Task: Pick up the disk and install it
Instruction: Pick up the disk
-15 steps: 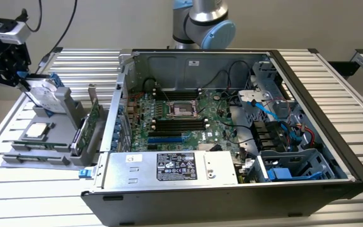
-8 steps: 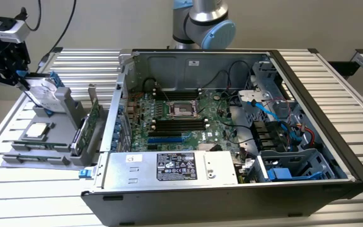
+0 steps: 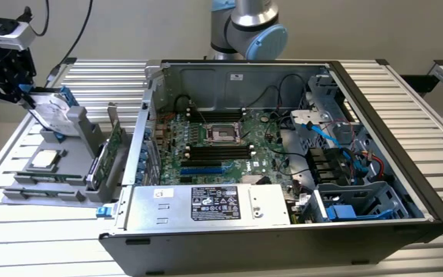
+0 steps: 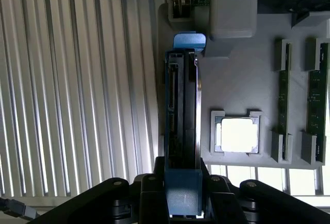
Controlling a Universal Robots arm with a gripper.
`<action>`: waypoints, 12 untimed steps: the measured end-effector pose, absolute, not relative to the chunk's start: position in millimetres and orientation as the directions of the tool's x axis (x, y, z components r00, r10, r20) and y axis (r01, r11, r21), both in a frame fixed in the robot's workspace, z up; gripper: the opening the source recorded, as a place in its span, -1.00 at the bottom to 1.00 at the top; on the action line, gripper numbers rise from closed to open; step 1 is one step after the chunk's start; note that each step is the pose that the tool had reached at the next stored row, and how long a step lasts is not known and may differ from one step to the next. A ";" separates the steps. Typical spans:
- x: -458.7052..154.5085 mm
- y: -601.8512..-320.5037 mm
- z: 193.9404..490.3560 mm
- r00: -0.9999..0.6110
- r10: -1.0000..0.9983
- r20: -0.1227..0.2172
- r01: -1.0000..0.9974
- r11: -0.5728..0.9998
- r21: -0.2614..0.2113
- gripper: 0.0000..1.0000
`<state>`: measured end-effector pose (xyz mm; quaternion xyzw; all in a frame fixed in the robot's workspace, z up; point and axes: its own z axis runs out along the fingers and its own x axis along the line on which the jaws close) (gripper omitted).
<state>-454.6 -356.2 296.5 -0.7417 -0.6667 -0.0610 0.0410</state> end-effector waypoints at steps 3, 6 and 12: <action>-454.6 -356.1 298.6 0.104 0.984 0.145 0.994 -0.108 0.020 -0.35; -454.6 -356.1 300.7 0.104 0.984 0.145 0.994 -0.108 0.020 -0.35; -454.5 -356.2 305.4 0.104 0.984 0.145 0.994 -0.108 0.020 -0.35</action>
